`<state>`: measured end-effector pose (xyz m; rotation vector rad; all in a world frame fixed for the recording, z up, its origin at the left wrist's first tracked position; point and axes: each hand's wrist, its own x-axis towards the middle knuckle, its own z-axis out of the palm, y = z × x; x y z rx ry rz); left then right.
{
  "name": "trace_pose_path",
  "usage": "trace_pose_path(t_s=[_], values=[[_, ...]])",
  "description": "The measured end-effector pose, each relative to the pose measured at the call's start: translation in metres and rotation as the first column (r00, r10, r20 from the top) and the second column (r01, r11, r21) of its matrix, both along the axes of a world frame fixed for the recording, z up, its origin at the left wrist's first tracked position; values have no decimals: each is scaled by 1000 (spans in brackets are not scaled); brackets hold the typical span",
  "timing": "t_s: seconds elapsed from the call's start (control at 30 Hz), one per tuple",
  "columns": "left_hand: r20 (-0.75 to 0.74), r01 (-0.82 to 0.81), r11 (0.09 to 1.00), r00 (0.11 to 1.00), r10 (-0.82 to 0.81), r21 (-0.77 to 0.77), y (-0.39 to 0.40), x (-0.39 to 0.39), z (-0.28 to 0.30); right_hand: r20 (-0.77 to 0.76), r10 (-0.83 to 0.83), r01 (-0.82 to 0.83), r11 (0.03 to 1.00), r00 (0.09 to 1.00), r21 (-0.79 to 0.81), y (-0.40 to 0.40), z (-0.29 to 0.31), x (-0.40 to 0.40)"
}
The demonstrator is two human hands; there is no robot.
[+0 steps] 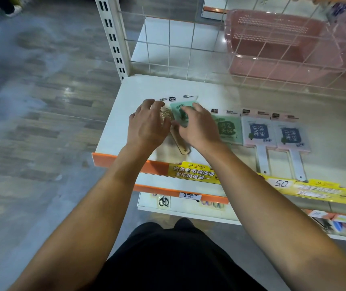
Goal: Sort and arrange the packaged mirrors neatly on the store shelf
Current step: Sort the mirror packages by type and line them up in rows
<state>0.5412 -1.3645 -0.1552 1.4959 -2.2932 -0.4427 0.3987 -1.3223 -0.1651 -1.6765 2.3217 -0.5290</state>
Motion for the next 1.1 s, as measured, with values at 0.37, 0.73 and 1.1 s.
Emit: trace_pose_path(t_s=[0.37, 0.73, 1.1], values=[[-8, 16, 1000, 1000, -16, 8, -5, 5, 2, -31, -58, 58, 998, 998, -4, -2, 10, 12], [-10, 64, 998, 998, -65, -8, 4, -12, 8, -72, -147, 145, 989, 986, -34, 14, 27, 0], [-34, 135, 991, 990, -135, -16, 19, -43, 10, -75, -277, 278, 961, 958, -4, 40, 38, -27]])
